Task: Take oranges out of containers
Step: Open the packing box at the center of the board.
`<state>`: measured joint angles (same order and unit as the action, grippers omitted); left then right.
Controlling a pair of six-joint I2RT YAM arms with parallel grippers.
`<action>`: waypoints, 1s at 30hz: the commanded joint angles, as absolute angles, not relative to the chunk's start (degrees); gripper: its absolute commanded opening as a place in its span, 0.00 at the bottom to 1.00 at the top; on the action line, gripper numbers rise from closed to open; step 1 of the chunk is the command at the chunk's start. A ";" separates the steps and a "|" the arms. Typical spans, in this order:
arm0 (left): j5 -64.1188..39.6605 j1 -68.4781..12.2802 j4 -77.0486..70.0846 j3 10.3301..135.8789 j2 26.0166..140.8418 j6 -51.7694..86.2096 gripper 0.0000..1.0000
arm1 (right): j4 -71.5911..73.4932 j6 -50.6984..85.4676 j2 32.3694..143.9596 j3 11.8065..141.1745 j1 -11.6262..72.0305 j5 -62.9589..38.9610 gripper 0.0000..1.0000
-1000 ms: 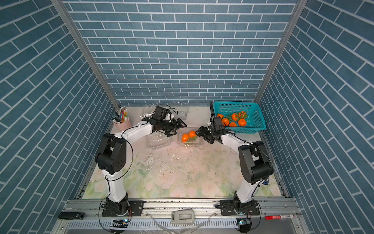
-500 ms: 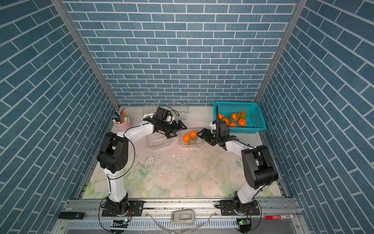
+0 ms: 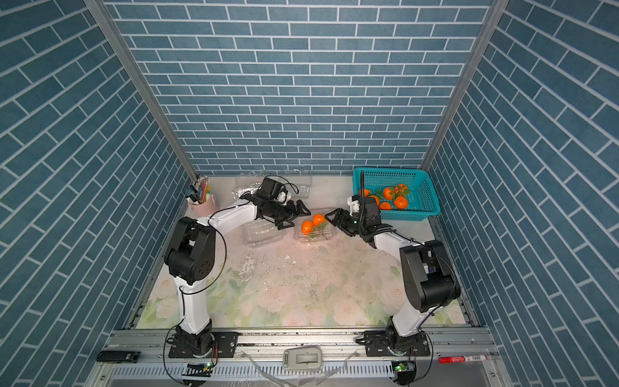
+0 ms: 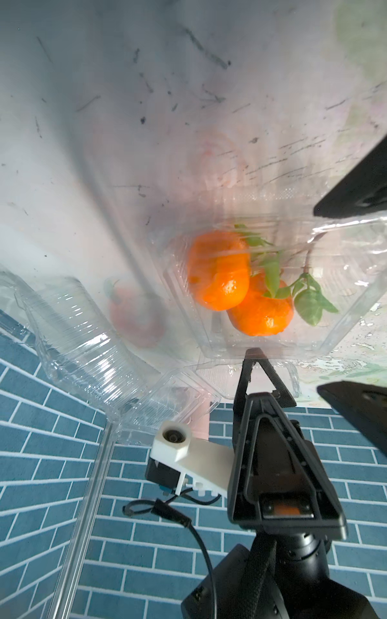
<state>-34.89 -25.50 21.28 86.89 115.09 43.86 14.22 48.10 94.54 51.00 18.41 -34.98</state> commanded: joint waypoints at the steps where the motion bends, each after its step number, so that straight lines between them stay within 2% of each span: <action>1: -35.42 -25.85 22.25 88.02 116.24 42.59 0.99 | 19.47 51.49 95.41 49.76 18.28 -38.13 0.76; 14: -37.30 -25.96 20.16 88.33 116.63 42.14 0.99 | 28.80 60.87 96.33 46.42 18.28 -42.83 0.71; 23: -39.92 -26.90 17.19 88.63 117.01 42.10 0.99 | 35.89 70.25 99.83 44.04 18.44 -43.09 0.59; 30: -40.48 -27.42 17.64 89.67 116.61 40.76 0.99 | 41.56 76.62 100.18 41.01 19.16 -37.68 0.46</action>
